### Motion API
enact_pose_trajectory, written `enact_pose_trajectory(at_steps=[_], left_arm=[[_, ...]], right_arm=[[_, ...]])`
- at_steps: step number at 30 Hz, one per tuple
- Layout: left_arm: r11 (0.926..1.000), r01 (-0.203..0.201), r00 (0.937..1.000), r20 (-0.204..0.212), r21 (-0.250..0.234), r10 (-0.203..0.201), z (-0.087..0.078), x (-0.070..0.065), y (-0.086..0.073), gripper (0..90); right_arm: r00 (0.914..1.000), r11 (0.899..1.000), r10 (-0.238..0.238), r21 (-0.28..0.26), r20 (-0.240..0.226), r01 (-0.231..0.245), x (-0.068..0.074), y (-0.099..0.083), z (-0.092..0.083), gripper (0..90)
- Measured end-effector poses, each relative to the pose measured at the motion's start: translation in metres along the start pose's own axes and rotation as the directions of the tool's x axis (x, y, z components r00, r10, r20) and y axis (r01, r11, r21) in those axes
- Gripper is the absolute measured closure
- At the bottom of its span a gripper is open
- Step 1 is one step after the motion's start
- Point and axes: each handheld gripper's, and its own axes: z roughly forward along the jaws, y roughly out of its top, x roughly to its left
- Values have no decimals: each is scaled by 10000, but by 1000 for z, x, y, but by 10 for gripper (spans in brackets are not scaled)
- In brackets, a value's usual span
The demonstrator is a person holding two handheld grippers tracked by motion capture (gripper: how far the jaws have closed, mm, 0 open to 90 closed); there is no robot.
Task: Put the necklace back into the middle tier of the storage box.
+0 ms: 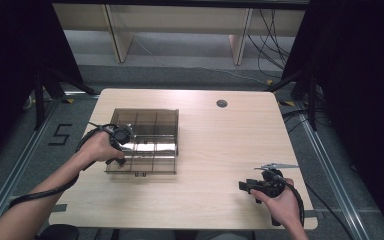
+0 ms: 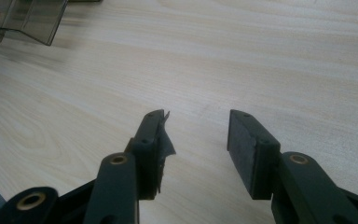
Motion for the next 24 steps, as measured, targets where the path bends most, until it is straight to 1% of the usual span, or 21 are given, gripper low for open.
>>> enact_pose_trajectory(at_steps=[1, 2, 3, 5, 6, 7, 8, 9, 10, 11, 12, 13, 14, 15, 16, 17, 18, 19, 21, 22, 24], left_arm=[[10000, -5, 10000, -5, -70, 5, 0, 0, -1, 770], [9999, -26, 10000, -32, -98, 25, -1, -1, -2, 765], [9995, -299, 9995, -105, -130, 297, -2, 1, -2, 759], [9997, -205, 9997, -97, -161, 204, -3, 0, -3, 746], [9994, -326, 9994, -139, -135, 324, -6, 0, -5, 736], [9986, -512, 9985, -182, -153, 509, -8, 0, -5, 730], [9986, -512, 9985, -182, -153, 509, -8, 0, -5, 724], [9982, -411, 9991, -161, -446, 404, -9, -2, -8, 717], [9977, -512, 9985, -205, -453, 504, -10, -2, -10, 711], [9975, -610, 9980, -196, -346, 604, -13, -2, -10, 705], [9975, -505, 9986, -206, -499, 495, -13, -3, -12, 698], [9964, -642, 9977, -252, -560, 628, -14, -3, -14, 689], [9964, -642, 9977, -252, -560, 628, -14, -3, -14, 679], [9960, -686, 9975, -224, -575, 674, -18, -4, -17, 670], [9952, -539, 9985, -176, -822, 526, -19, -5, -20, 663], [9943, -705, 9974, -188, -795, 692, -21, -4, -21, 656], [9943, -705, 9974, -188, -795, 692, -21, -4, -21, 652], [9936, -692, 9976, -151, -894, 681, -24, -5, -25, 647], [9921, -670, 9977, -140, -1064, 659, -26, -6, -30, 636], [9918, -763, 9970, -178, -1026, 748, -29, -6, -32, 630], [9908, -763, 9970, -211, -1118, 744, -30, -7, -34, 615]], right_arm=[[10000, 10000, 1, -4, 7, -1, 0, 0, 0, 572], [9997, 9997, 40, -229, 230, -35, 1, -1, 1, 572], [9993, 9998, 24, -180, 360, -17, 1, -1, 1, 572], [9995, 9997, 44, -233, 297, -37, 1, -1, 1, 572], [9997, 9993, 63, -358, 240, -55, 1, -1, 2, 572], [9996, 9994, 62, -342, 289, -52, 1, -1, 2, 572], [9996, 9994, 62, -342, 289, -52, 1, -1, 2, 572], [9997, 9994, 66, -353, 240, -57, 1, -1, 2, 571], [9997, 9993, 72, -360, 217, -65, 1, -1, 2, 571], [9997, 9993, 71, -375, 220, -63, 1, -1, 3, 571], [9996, 9995, 67, -314, 262, -59, 1, -1, 2, 571], [10000, 10000, 15, -43, 36, -15, 0, 0, 0, 571], [10000, 10000, 54, 62, 15, -54, 0, 0, 0, 571], [10000, 10000, 51, 62, 14, -52, 0, 0, 0, 570], [10000, 10000, 49, 69, 8, -49, 0, 0, 0, 570], [10000, 10000, 49, 60, 4, -49, 0, 0, 0, 570], [10000, 10000, 49, 60, 4, -49, 0, 0, 0, 570], [9999, 9999, 90, 56, 137, -90, 0, 0, 0, 570], [9999, 10000, 5, -5, 123, -5, 0, 0, 1, 569], [9999, 10000, -6, 6, 112, 6, 0, 0, 1, 569], [9999, 9999, 81, 60, 120, -82, 0, 0, 0, 569]])
